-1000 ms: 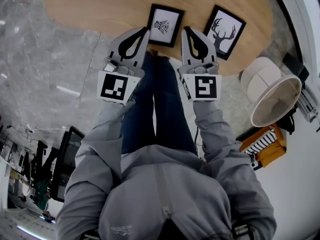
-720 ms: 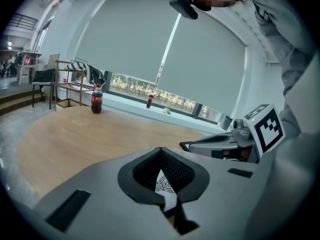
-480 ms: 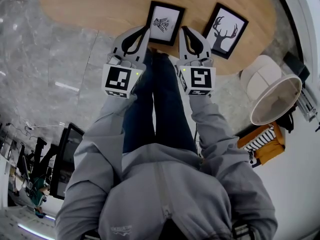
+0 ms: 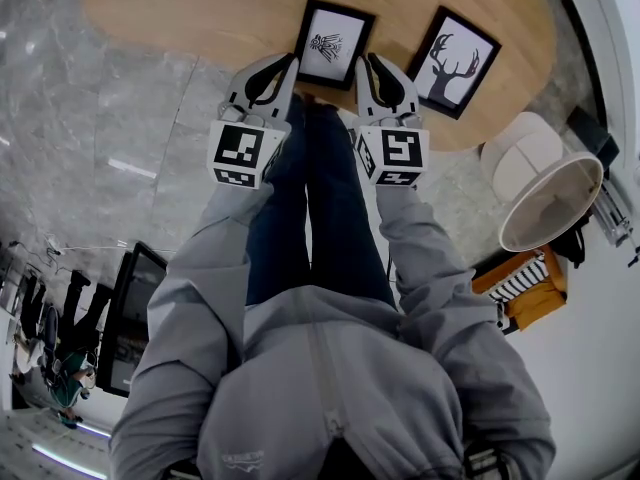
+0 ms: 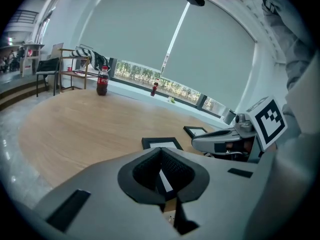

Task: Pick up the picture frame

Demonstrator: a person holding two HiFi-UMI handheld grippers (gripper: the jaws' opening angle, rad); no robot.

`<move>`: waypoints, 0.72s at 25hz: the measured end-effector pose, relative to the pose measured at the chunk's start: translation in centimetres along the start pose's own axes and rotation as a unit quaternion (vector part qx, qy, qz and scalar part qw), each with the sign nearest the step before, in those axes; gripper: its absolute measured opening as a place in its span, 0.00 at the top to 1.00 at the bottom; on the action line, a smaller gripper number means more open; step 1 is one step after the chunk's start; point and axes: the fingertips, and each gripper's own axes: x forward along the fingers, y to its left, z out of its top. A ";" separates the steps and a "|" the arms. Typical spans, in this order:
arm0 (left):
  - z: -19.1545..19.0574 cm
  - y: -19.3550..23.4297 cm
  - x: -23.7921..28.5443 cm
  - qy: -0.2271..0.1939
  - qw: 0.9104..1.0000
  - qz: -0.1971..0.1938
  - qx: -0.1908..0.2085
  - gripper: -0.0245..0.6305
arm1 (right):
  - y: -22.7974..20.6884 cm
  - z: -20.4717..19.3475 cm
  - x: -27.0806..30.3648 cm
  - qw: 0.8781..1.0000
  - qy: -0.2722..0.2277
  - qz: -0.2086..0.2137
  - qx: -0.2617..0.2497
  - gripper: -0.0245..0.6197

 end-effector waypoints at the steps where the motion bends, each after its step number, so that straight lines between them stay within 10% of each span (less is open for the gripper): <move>1: -0.1 0.0 0.0 0.001 1.000 0.000 -0.001 0.93 | 0.1 -0.4 0.1 1.000 0.006 0.003 0.005 0.91; 6: -0.4 0.1 0.0 0.005 1.000 0.000 -0.012 0.93 | 0.2 -1.9 0.8 0.999 0.038 0.003 0.033 0.89; 8: -0.6 0.1 0.0 0.007 1.000 0.000 -0.016 0.93 | 0.1 -2.4 1.1 0.998 0.050 -0.001 0.042 0.73; 18: -1.7 0.5 -0.6 0.016 1.000 0.003 -0.024 0.93 | -0.7 -4.4 2.6 0.991 0.116 -0.041 0.054 0.72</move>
